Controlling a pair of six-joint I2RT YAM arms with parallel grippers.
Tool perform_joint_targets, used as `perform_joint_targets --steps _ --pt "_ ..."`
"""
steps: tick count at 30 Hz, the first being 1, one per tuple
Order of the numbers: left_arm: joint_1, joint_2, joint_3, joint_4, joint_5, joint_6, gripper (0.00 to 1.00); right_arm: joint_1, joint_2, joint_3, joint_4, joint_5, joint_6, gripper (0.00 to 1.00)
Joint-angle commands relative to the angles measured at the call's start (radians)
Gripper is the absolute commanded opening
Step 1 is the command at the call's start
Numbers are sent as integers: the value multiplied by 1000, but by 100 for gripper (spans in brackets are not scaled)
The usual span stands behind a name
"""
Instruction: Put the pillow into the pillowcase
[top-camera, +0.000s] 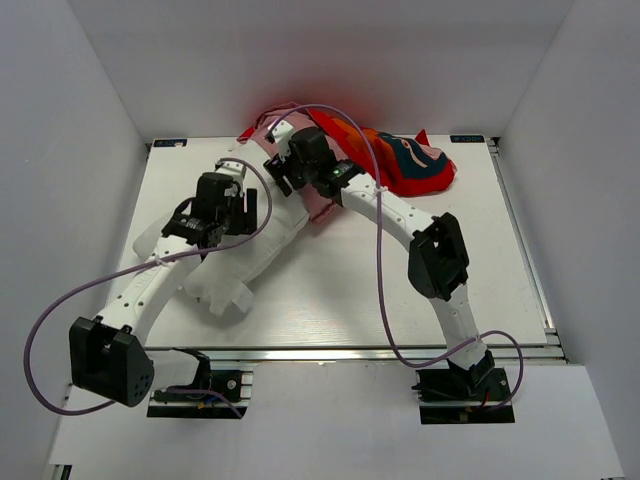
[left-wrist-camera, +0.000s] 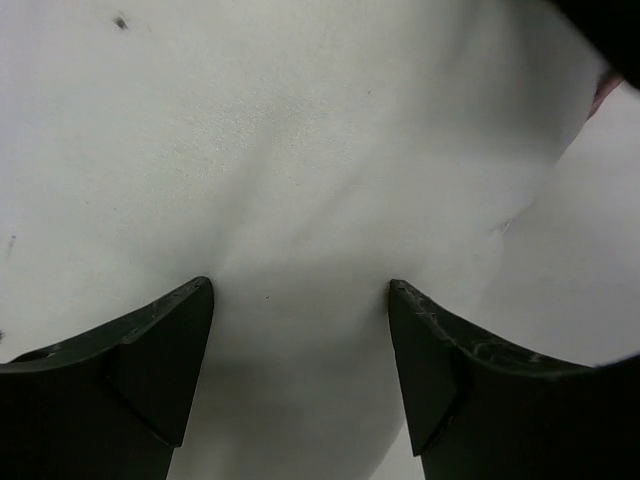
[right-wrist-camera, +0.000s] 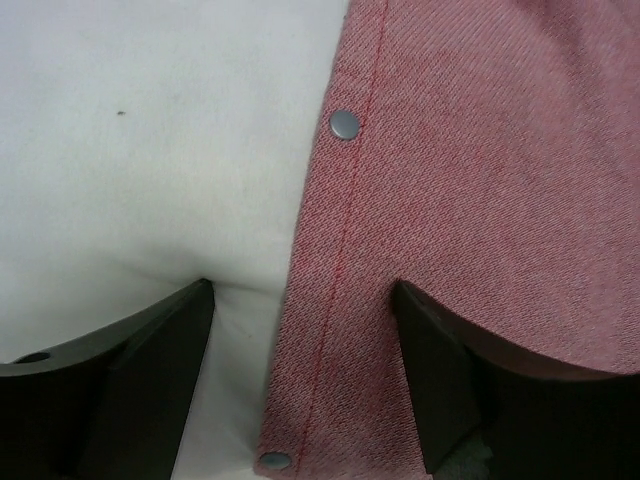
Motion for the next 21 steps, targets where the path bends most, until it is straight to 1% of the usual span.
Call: perform_joint_targets --steps 1,3,4,5,6,7,8,9,10,12,13,14,15,16,17,18,19,20,21 --pt "10 1 -63 11 41 -8 80 2 5 34 66 107 -47 70" --pt "18 27 -74 32 49 -1 79 -3 -8 -1 72 115 -67 64" --pt "23 36 -82 40 58 1 78 -6 -21 -10 72 112 -70 57" --pt "27 47 -83 57 66 4 77 -12 -24 -18 66 108 -73 54" --pt "42 65 -86 66 76 7 73 -16 -27 -19 50 94 -74 50" --pt "50 75 -88 72 99 7 70 -21 -32 -19 43 88 -76 42" --pt "58 82 -90 89 112 7 66 -27 -36 -22 39 86 -79 38" --pt "75 88 -91 97 124 4 61 -29 -41 -39 37 81 -85 34" --pt "82 101 -93 103 138 4 51 -30 -50 -48 39 72 -93 27" --pt "104 111 -93 115 158 1 41 -30 -58 -71 37 57 -108 21" --pt "108 119 -93 120 176 -1 38 -30 -61 -74 27 36 -111 15" --pt "113 121 -90 122 205 -2 30 -30 -61 -73 17 23 -110 12" --pt "121 122 -88 123 213 -5 27 -30 -62 -62 7 -19 -105 6" --pt "122 124 -85 125 219 -5 24 -30 -71 -59 -16 -44 -101 2" --pt "125 125 -80 128 233 -10 17 -30 -82 -56 -32 -87 -91 0" --pt "128 128 -76 131 240 -11 14 -29 -88 -52 -49 -174 -85 0" --pt "128 130 -71 134 248 -13 11 -17 -107 -30 -72 -211 -69 0" --pt "130 138 -53 135 265 -20 5 -7 -116 -21 -126 -251 -59 0" --pt "130 141 -42 138 276 -22 4 5 -145 -13 -157 -338 -53 0"
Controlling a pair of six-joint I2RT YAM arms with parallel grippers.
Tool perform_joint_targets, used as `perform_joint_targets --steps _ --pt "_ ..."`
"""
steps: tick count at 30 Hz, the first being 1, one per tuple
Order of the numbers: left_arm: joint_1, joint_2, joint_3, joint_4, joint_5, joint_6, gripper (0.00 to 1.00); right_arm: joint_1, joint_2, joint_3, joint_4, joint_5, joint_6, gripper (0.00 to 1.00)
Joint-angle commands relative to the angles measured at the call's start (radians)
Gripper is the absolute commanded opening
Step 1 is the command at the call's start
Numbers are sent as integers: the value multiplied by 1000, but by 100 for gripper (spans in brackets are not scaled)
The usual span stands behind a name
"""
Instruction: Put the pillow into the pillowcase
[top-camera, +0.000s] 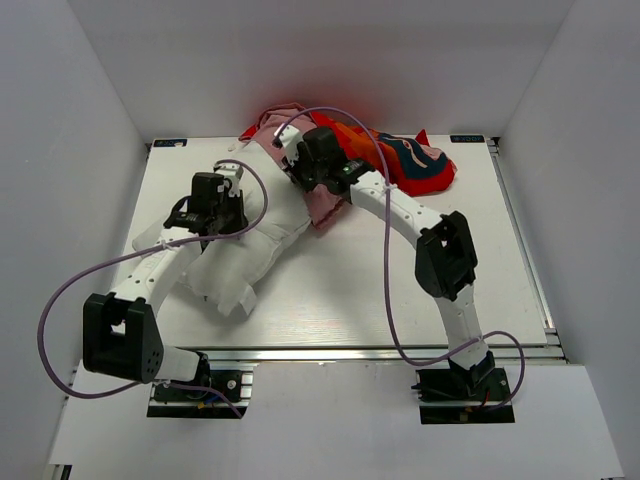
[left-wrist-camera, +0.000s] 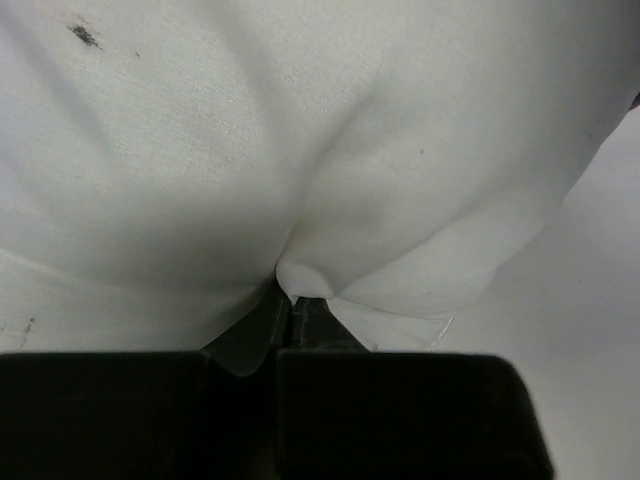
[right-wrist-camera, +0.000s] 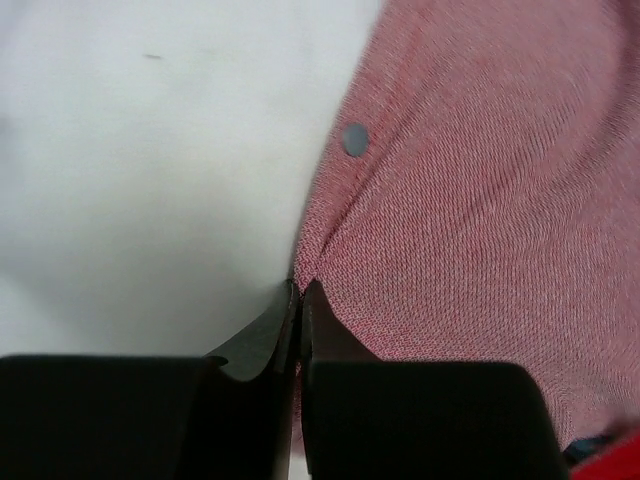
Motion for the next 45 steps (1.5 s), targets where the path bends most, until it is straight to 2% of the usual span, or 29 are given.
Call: perform_joint_targets --steps 1,2,6,10,15,18,20,24,26,27,29,30,32,33,36,37,39,43,45 --pt "13 32 36 12 50 -10 3 72 -128 59 -162 -269 64 0" --pt "13 35 49 16 59 -16 1 92 -147 64 -217 -302 72 0" --pt "15 39 125 16 119 -33 0 201 -245 58 -251 -404 121 0" --pt "15 11 165 23 209 -65 0 212 -257 63 -262 -435 203 0" --pt "9 -112 109 134 377 -173 0 138 -297 -42 -234 -478 282 0" --pt "-5 -227 51 199 446 -236 0 108 -323 -57 -223 -414 282 0" --pt "-13 -285 14 208 482 -265 0 69 -323 -126 -222 -362 273 0" --pt "-36 -334 -92 234 518 -311 0 -39 -302 -262 -214 -313 243 0" --pt "-48 -359 -135 237 488 -320 0 -66 -297 -329 -223 -313 200 0" --pt "-50 -366 -137 230 471 -317 0 -84 -300 -342 -226 -302 184 13" --pt "-50 -376 -122 167 420 -280 3 -95 -314 -358 -243 -317 123 32" --pt "-50 -373 -85 138 365 -265 12 -102 -338 -356 -255 -332 102 50" --pt "-48 -360 -36 46 310 -208 25 -118 -395 -337 -288 -432 -2 66" --pt "-48 -353 15 15 264 -191 37 -135 -421 -330 -289 -458 -26 78" --pt "-50 -334 79 -83 201 -125 48 -170 -525 -310 -315 -601 -183 89" --pt "-50 -333 116 -117 176 -95 56 -176 -555 -322 -308 -616 -220 89" --pt "-48 -331 150 -141 161 -61 58 -184 -669 -423 -277 -613 -345 90" --pt "-71 -320 210 -204 254 -1 69 -221 -861 -687 -37 -530 -393 89" --pt "-179 -324 199 -221 224 5 71 -280 -930 -761 8 -533 -336 89"
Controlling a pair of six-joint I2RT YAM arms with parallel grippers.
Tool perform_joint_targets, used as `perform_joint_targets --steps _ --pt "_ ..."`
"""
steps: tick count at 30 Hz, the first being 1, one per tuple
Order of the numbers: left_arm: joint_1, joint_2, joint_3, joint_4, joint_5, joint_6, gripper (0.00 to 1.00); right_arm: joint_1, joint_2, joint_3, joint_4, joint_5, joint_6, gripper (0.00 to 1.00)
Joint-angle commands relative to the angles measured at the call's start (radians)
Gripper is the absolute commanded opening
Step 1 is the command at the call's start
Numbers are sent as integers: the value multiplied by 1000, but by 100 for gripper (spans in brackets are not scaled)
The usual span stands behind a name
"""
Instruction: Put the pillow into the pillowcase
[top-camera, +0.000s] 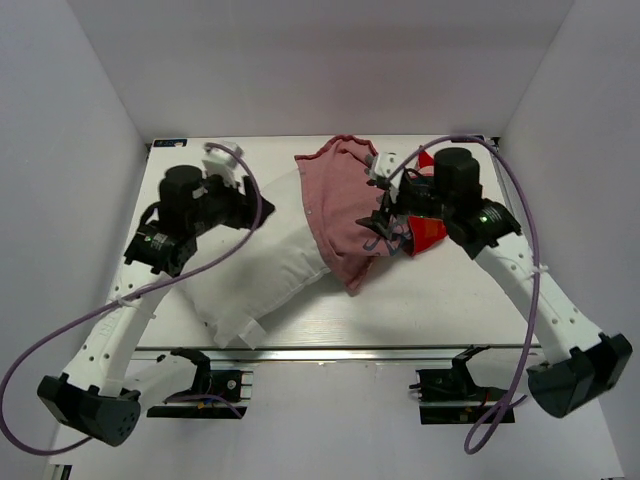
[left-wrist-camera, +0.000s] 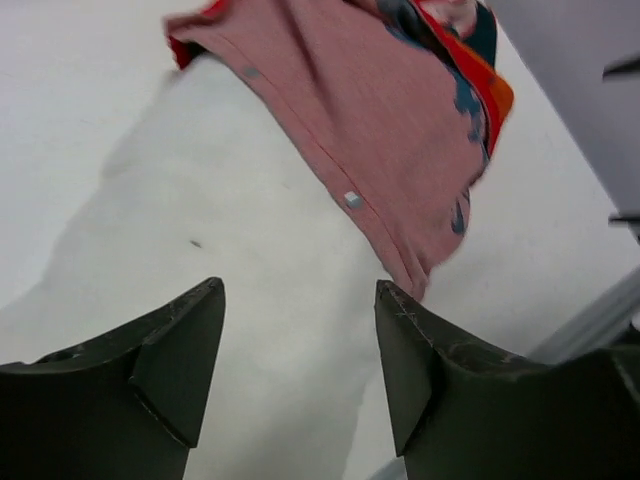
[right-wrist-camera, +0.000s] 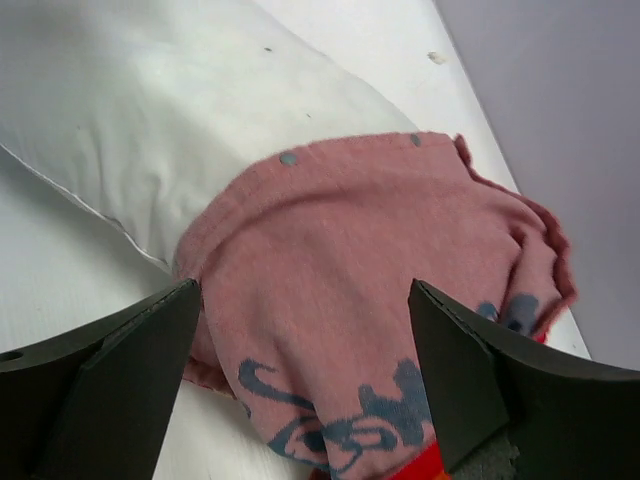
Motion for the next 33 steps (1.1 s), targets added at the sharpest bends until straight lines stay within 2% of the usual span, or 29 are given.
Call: perform_joint_targets --steps 1,3,4,5,7,8,9,10,14,15,19,21,23,24,25,26,27,28,29,30,31,33 --pt "-202 -11 -9 -109 -39 66 71 -80 -42 -111 147 1 -16 89" --pt "-310 -22 -44 -113 -178 64 72 -149 -64 -120 153 1 24 89" --pt "-408 -28 -66 -107 -226 52 72 -176 -70 -129 156 -3 65 89" --pt "-453 -33 -105 -101 -330 51 76 -204 -80 -134 162 -18 79 89" --pt "-553 -28 -144 -80 -448 57 79 -276 -88 -145 161 -29 105 89" --pt "-655 -4 -159 -74 -519 58 80 -296 -96 -146 152 -38 107 89" --pt "-697 14 -184 -66 -665 63 80 -327 -99 -146 144 -43 109 89" --pt "-757 39 -193 -60 -746 63 80 -339 -102 -151 138 -45 109 89" --pt "-776 211 -221 -61 -1045 49 82 -365 -139 -175 121 -55 115 89" --pt "-777 285 -236 -46 -1164 63 84 -365 -145 -181 120 -54 115 89" --pt "-745 462 -238 -49 -1331 51 87 -368 -171 -201 121 -46 116 89" --pt "-719 505 -239 -49 -1342 35 86 -374 -183 -211 121 -48 118 89" --pt "-670 528 -255 -6 -1303 53 77 -381 -192 -218 121 -49 122 90" --pt "-652 527 -258 33 -1284 66 70 -382 -196 -229 123 -52 129 89" --pt "-616 519 -258 49 -1261 93 61 -384 -200 -234 123 -54 132 89" --pt "-601 512 -238 61 -1204 110 38 -388 -209 -240 124 -55 135 89" --pt "-586 506 -217 64 -1176 122 22 -388 -216 -250 126 -55 139 89" --pt "-569 501 -183 54 -1153 130 9 -391 -220 -255 129 -57 145 89" --pt "-567 489 -93 39 -1089 136 0 -394 -232 -258 135 -57 149 89" --pt "-565 479 -34 6 -1034 142 0 -397 -240 -261 138 -55 153 90" --pt "-561 454 91 -11 -866 146 0 -405 -255 -267 150 -54 162 89" --pt "-505 429 220 -31 -639 77 0 -416 -271 -270 164 -54 173 89"
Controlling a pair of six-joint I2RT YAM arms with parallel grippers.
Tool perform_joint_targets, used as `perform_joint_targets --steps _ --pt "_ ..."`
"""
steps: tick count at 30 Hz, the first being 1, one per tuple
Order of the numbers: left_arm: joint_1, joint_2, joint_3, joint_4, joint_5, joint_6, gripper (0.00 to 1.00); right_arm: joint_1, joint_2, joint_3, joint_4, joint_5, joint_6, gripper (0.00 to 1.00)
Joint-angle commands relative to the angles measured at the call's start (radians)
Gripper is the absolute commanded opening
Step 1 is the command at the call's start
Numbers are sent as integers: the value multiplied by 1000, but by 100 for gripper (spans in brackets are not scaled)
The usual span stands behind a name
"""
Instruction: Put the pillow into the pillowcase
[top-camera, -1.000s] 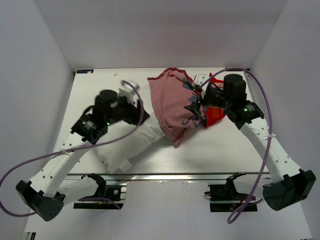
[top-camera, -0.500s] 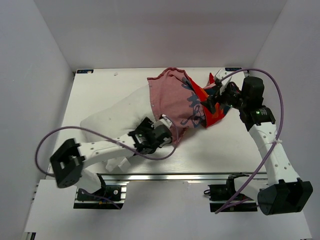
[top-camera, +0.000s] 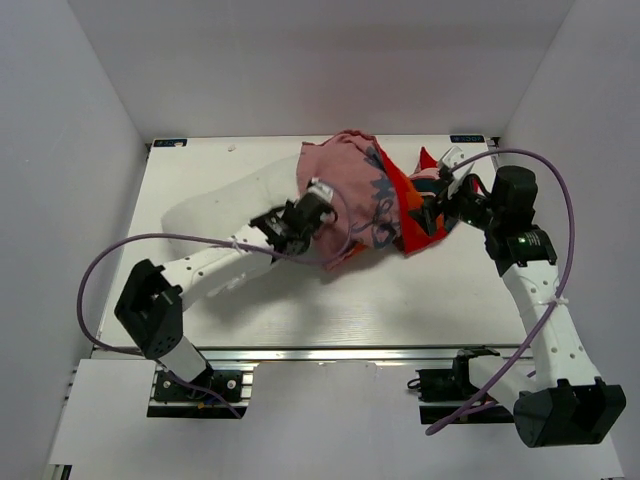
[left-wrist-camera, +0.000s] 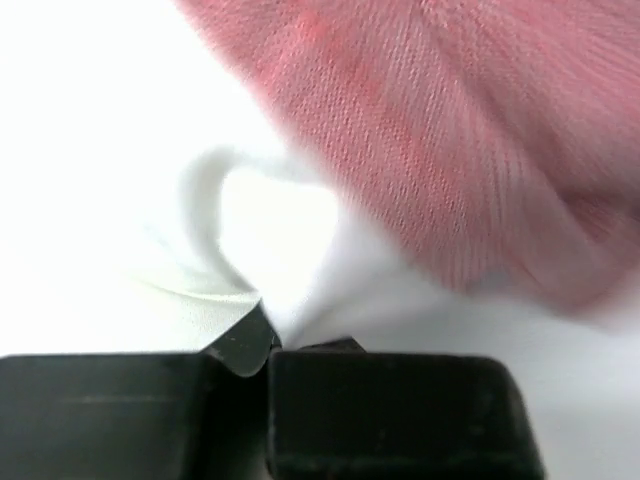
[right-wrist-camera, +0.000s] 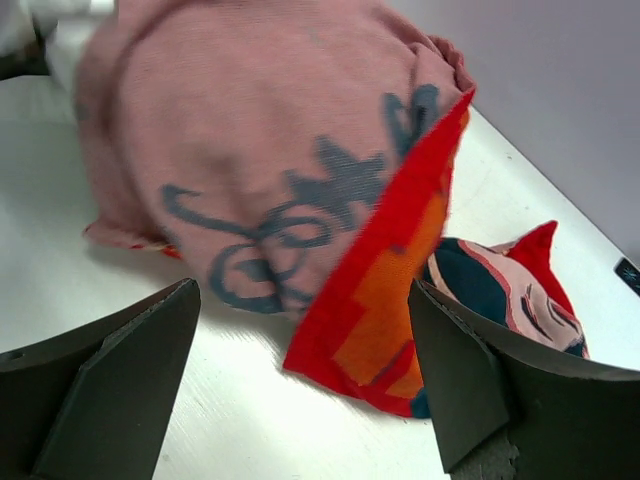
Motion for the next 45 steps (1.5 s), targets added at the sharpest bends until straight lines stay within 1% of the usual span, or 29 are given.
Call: perform_joint_targets --steps 1,2,3,5,6,7,8,9,11,12,15,16,19,22,23,24,25,27,28,29,30,32,34,35,36,38,40,41,45 --pt "78 -116 286 48 501 -95 0 -24 -63 -5 66 -21 49 89" --pt "110 -121 401 51 739 -143 0 -35 -69 -5 88 -23 63 89" --pt "174 -119 449 66 848 -232 0 -41 -77 -5 99 -24 74 89" --pt "237 -116 552 95 996 -334 0 -55 -95 -8 118 -32 106 89" --pt "279 -121 557 168 1139 -393 0 -60 -101 -6 132 -35 117 89" --pt "382 -132 542 236 1212 -566 0 -64 -110 -5 140 -38 135 89" --pt "440 -147 505 319 1279 -689 0 -66 -115 -3 146 -43 143 89" --pt "548 -184 374 540 1379 -947 0 -67 -117 0 158 -44 150 89" --pt "632 -217 222 804 1409 -1169 0 -71 -123 9 169 -49 170 89" --pt "694 -245 75 845 1398 -1311 0 -71 -123 9 181 -50 176 90" --pt "761 -262 -99 887 1383 -1392 0 -72 -94 9 189 -58 187 89" --pt "768 -261 -191 892 1369 -1396 0 -72 -82 9 186 -59 192 89" --pt "773 -253 -317 913 1332 -1393 0 -72 1 23 160 -79 224 89" --pt "820 -261 -357 831 1282 -1330 3 -36 95 29 165 -58 278 90" --pt "834 -264 -348 736 1265 -1299 5 -8 113 30 166 -34 264 89" --pt "878 -267 -339 697 1245 -1234 5 26 141 26 175 11 253 90" --pt "893 -268 -322 645 1220 -1207 6 113 155 20 194 143 240 90" --pt "929 -270 -284 562 1176 -1157 14 199 205 10 256 276 213 89" --pt "942 -265 -267 522 1157 -1138 19 268 231 6 281 381 198 89" --pt "951 -262 -241 466 1127 -1124 22 290 257 7 298 419 168 89" --pt "966 -256 -232 453 1116 -1092 30 302 317 10 371 440 157 89" --pt "976 -250 -207 372 1079 -1063 39 311 388 52 410 467 128 89" --pt "983 -253 -172 317 1026 -1008 53 311 506 102 442 484 101 89" --pt "985 -256 -157 266 1001 -988 55 311 543 159 451 490 76 89" --pt "991 -268 -126 243 957 -941 61 311 622 190 459 494 65 89" --pt "997 -280 -77 156 901 -856 69 311 699 286 465 514 49 89" --pt "999 -299 6 99 809 -786 74 311 802 346 459 510 49 89" --pt "997 -305 32 39 777 -721 75 313 828 403 456 504 54 89" --pt "985 -362 127 -47 671 -566 78 324 958 518 435 482 90 89"
